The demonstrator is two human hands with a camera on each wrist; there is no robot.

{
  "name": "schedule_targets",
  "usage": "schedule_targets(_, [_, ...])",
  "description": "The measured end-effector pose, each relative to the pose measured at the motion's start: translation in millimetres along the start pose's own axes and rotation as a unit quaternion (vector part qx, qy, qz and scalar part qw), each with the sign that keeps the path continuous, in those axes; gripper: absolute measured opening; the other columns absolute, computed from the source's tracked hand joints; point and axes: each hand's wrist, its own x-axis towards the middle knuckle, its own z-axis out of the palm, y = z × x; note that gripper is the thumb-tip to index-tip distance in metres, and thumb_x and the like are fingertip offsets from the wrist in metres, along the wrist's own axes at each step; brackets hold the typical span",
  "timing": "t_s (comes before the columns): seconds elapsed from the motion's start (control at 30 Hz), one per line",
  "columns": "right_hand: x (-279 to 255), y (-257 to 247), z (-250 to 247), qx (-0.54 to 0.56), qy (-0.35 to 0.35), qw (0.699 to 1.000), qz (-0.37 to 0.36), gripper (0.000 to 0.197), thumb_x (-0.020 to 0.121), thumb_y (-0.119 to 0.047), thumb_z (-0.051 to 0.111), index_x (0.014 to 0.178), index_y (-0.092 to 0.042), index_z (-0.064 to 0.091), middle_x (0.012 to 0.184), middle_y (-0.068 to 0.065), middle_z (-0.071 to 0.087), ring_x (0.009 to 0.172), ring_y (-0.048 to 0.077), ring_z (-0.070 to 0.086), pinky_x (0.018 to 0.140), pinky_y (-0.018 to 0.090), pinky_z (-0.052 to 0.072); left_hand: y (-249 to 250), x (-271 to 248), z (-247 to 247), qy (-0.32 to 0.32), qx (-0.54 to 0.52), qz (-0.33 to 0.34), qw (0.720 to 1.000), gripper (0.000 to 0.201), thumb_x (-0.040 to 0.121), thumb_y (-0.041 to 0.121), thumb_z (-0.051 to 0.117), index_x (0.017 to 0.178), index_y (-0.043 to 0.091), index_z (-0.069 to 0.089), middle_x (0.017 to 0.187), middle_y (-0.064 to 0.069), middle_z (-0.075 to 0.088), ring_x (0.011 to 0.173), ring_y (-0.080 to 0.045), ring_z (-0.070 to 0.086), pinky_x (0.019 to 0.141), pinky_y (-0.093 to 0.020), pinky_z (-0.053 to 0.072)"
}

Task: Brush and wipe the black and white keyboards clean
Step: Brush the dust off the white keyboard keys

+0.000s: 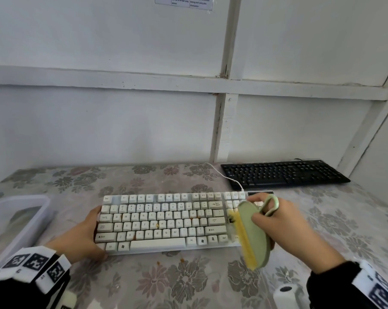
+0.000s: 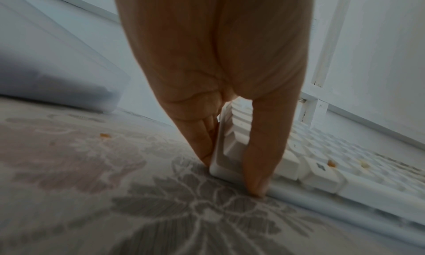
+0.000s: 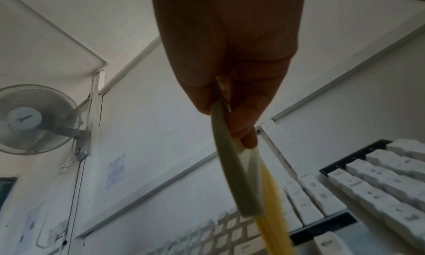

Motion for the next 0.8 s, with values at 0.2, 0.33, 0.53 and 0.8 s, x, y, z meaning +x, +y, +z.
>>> schedule_targets(0.2, [11.9,-14.6,13.2,0.050,0.071,0.995,-0.054,0.039,0.087,-0.007,0.051,0.112,-0.037,0.054,0.063,0.005,0.062,0.045,0.009,0.044,0.041,0.024,0.037,-0.7,-1.3,-0.2,0.004,-0.004,0.001,1.000,0.121,0.041,0.009,0.077,0.143,0.027,0.012,0.116,0.005,0.057,0.105,-0.012,0.058,0.090,-0.033,0.051])
schedule_targets(0.33, [10.0,-4.8,27.2,-0.001,0.013,1.000,-0.014,0.039,0.087,-0.007,0.048,0.119,-0.027,0.056,0.052,-0.004,0.049,0.038,0.007,0.037,0.043,0.023,0.035,1.8,-1.7,0.3,0.005,-0.001,0.004,1.000,0.127,0.032,0.021,0.076,0.142,0.026,0.013,0.117,0.006,0.056,0.107,-0.011,0.057,0.094,-0.032,0.048])
schedule_targets(0.53, [-0.7,-12.2,6.8,-0.004,-0.034,0.999,0.000,0.031,0.084,-0.007,0.053,0.106,-0.027,0.061,0.075,0.003,0.061,0.043,0.007,0.048,0.037,0.021,0.041,3.8,-1.7,2.2,0.003,-0.005,0.000,1.000,0.113,0.051,0.003,0.078,0.142,0.023,0.014,0.114,0.010,0.053,0.103,-0.004,0.055,0.082,-0.017,0.045])
schedule_targets(0.8, [19.7,-13.4,16.3,-0.010,0.047,0.996,-0.073,0.039,0.087,-0.008,0.050,0.119,-0.030,0.056,0.058,0.002,0.056,0.042,0.008,0.038,0.041,0.020,0.031,6.2,-5.1,1.1,0.004,0.009,0.012,1.000,0.125,0.036,0.023,0.078,0.142,0.023,0.012,0.118,0.008,0.054,0.106,-0.007,0.056,0.088,-0.022,0.046])
